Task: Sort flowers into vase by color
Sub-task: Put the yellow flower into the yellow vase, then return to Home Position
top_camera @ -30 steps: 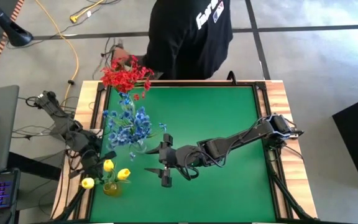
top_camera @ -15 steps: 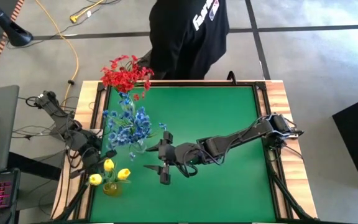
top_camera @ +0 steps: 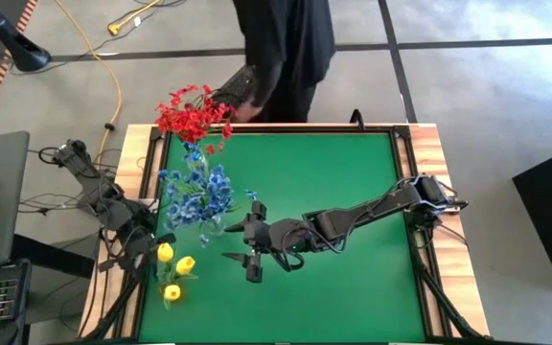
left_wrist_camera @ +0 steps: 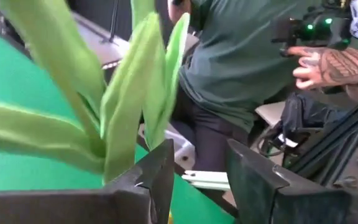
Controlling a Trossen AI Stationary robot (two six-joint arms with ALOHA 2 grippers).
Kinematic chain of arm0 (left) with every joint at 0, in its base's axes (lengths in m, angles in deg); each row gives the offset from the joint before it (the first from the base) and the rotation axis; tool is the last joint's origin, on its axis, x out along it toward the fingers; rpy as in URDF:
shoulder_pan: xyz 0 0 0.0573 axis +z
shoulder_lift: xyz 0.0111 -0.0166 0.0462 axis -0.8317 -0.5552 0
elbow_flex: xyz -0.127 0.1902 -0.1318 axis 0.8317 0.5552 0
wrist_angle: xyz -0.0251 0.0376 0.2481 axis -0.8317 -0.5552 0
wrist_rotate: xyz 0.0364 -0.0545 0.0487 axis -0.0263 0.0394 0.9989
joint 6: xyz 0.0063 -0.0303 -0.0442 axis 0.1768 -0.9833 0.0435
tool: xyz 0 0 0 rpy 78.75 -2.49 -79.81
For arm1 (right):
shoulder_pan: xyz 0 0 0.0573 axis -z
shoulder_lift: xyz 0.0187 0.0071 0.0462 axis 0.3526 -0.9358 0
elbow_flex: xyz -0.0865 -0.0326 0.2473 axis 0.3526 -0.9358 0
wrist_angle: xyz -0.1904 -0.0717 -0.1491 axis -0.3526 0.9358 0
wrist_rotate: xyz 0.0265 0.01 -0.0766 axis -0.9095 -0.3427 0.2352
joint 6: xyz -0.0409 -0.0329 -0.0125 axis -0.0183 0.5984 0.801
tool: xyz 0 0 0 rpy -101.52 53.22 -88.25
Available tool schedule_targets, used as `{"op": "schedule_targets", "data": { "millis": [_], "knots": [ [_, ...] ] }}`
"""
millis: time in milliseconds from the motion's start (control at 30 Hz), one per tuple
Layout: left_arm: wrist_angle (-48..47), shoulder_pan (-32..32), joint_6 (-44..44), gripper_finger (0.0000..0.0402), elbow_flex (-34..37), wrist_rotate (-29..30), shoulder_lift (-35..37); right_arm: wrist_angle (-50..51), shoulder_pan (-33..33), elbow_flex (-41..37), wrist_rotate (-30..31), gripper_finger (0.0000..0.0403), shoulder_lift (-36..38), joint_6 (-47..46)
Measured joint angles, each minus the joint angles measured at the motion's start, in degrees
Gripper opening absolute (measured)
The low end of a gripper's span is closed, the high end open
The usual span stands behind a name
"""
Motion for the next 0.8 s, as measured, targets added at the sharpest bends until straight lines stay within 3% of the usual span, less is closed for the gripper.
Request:
{"op": "schedule_targets", "data": {
  "millis": [267, 367, 633, 800],
  "knots": [
    [-17.0, 0.0, -15.4, 0.0129, -8.1, 5.9, 0.0, 0.4, 0.0, 0.0, 0.0, 0.0299, 0.0, 0.0],
    [-23.6, 0.0, -20.0, 0.0129, -11.7, 9.1, 0.0, 5.2, -0.2, 0.0, 0.0, 0.0299, 0.9, 1.8],
    [-35.6, 0.0, -16.4, 0.0109, -15.7, 25.9, 0.5, 14.9, 0.6, 0.0, 3.7, 0.0291, 5.5, 3.1],
    [-37.7, 0.0, -17.8, 0.0094, -13.5, 28.6, 0.5, 19.5, 1.6, -2.7, 7.0, 0.0282, 8.0, 1.5]
  ]
}}
